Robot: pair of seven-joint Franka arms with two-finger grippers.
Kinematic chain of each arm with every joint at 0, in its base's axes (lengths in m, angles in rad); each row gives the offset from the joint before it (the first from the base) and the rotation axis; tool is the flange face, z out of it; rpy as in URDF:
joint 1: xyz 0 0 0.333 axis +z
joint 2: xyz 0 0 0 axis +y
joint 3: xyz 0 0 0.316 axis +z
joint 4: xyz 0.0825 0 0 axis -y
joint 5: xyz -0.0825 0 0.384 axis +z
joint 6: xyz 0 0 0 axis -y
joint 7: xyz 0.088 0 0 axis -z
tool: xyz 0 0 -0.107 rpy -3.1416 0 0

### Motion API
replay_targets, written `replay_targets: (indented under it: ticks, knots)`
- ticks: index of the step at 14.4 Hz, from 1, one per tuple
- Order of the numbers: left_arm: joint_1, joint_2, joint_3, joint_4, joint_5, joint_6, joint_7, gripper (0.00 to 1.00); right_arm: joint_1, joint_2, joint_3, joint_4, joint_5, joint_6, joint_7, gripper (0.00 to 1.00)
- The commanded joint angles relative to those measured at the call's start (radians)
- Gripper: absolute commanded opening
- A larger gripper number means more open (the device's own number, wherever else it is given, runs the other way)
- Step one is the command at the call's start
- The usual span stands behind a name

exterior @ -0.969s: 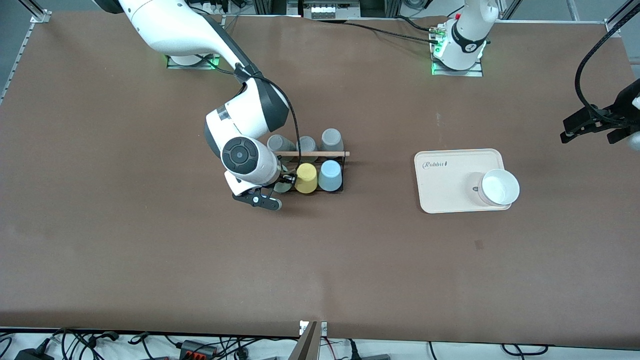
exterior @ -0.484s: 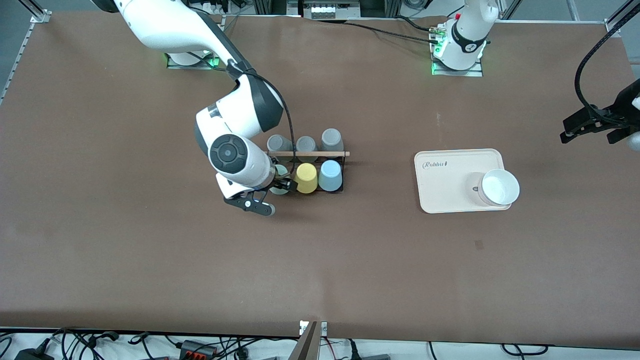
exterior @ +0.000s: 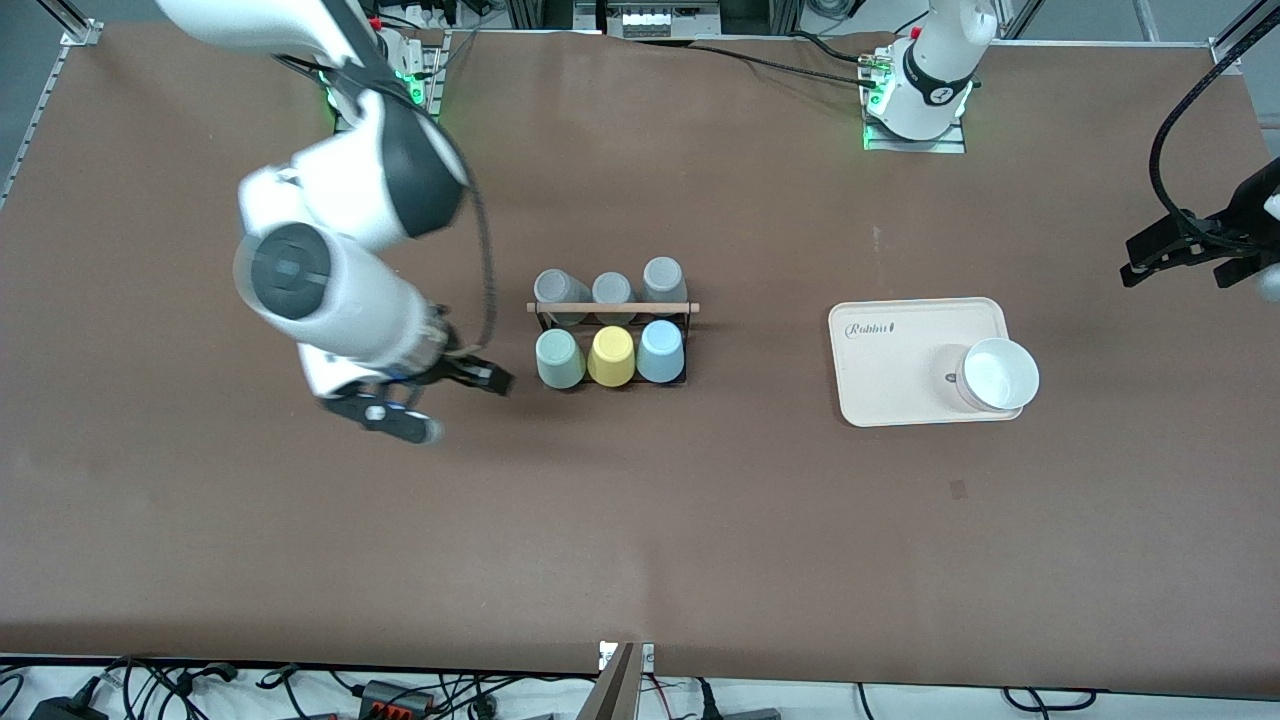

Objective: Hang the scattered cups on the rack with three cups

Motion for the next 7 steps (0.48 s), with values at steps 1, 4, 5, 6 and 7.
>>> replay_targets:
  ticks: [1, 4, 5, 6, 7]
  knots:
    - [0.005, 0.012, -0.004, 0.026, 0.002, -0.007, 0.023, 1.0, -0.1, -0.066, 0.011, -0.001, -0.006, -0.044, -0.156, 1.0]
    - [0.006, 0.012, -0.004, 0.026, -0.002, -0.007, 0.023, 1.0, -0.189, -0.106, 0.008, -0.001, -0.012, -0.093, -0.291, 1.0]
    - [0.006, 0.012, -0.004, 0.026, -0.002, -0.007, 0.023, 1.0, -0.215, -0.12, 0.01, -0.001, -0.029, -0.1, -0.339, 1.0]
    - [0.006, 0.012, -0.004, 0.026, -0.002, -0.007, 0.023, 1.0, -0.247, -0.143, 0.012, -0.007, -0.055, -0.098, -0.408, 1.0]
    - [0.006, 0.012, -0.004, 0.026, -0.002, -0.007, 0.023, 1.0, -0.263, -0.161, 0.013, -0.017, -0.071, -0.097, -0.484, 1.0]
